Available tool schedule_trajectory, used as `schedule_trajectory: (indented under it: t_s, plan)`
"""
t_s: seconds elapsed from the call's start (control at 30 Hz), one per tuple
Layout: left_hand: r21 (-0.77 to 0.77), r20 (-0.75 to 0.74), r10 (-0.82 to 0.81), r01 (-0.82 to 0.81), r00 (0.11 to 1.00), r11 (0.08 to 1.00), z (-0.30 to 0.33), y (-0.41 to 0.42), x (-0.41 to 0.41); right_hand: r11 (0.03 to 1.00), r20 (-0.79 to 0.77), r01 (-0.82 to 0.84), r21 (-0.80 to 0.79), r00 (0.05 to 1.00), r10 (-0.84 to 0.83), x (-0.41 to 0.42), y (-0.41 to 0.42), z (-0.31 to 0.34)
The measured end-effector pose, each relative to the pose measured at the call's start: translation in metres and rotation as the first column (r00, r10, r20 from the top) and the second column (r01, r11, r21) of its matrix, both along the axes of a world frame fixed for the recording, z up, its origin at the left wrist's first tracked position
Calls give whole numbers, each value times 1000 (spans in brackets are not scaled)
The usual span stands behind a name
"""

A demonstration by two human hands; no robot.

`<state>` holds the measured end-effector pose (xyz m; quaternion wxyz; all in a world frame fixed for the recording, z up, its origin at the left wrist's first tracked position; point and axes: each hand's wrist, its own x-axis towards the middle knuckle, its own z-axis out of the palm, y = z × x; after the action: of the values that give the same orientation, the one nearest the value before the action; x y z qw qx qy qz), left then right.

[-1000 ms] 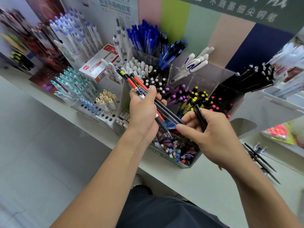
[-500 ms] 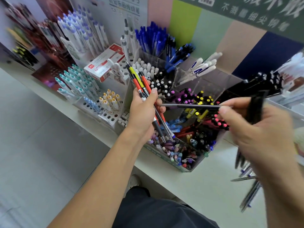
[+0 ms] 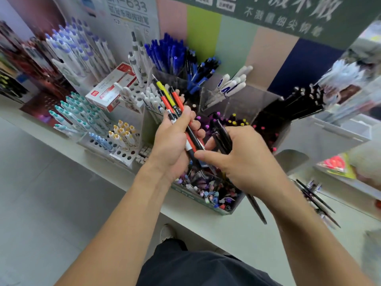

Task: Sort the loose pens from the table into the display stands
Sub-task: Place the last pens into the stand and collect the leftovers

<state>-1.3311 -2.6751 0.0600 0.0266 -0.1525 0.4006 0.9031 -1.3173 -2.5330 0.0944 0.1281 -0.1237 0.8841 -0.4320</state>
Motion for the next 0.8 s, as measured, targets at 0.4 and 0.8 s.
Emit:
schedule_trajectory:
  t_s: [0.4, 0.8]
  plan:
    - [-108, 8, 51, -50, 999, 993, -6, 4, 1, 989, 131, -70, -129, 988, 87, -15, 6, -17]
    - [-114, 7, 182, -180, 983, 977, 2, 23, -11, 974, 203, -145, -176, 963, 180, -7, 20, 3]
